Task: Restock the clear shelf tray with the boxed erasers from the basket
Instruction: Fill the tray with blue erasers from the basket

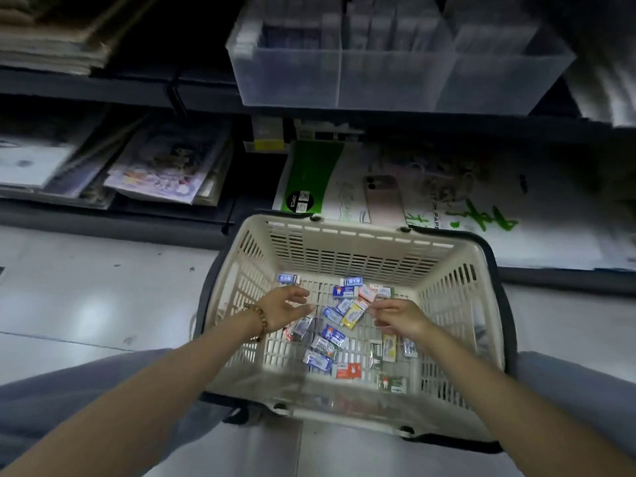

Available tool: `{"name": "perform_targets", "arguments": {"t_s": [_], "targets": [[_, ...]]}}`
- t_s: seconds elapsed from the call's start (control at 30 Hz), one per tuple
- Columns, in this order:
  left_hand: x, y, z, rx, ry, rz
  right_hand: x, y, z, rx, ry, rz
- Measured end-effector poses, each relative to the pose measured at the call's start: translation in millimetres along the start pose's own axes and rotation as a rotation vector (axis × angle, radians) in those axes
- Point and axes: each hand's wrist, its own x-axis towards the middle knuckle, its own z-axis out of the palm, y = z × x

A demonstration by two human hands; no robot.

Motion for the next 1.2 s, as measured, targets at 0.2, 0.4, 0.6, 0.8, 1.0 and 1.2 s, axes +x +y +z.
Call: {"name": "perform_targets", "arguments": {"t_s": [0.2, 0.4, 0.6, 0.8, 1.0, 1.2], "targets": [[64.7, -36.3, 54.9, -0.086, -0.005, -0.111, 50.0, 34.3, 24.5, -0.223, -0.040, -0.202], [105.3, -59.2, 81.2, 0.160, 0.018, 0.014, 78.6, 65.7, 28.8, -0.642, -0.059, -0.374], [124.8, -67.1, 87.4, 0.470, 0.121, 0.108, 85.0, 70.4, 23.9, -0.314, 0.211, -0.335], [129.8, -71.4, 77.6, 0.536, 0.059, 0.182, 119.0, 31.4, 33.8, -0.047, 0.474, -0.109], [129.8, -87.0, 61.7, 0.277, 0.272, 0.046, 141.5, 14.1, 57.2, 0.069, 0.534, 0.116], [138.3, -90.8, 40.9, 0.218, 0.452, -0.017, 134.2, 11.3, 58.5, 0.236, 0.554, 0.096]]}}
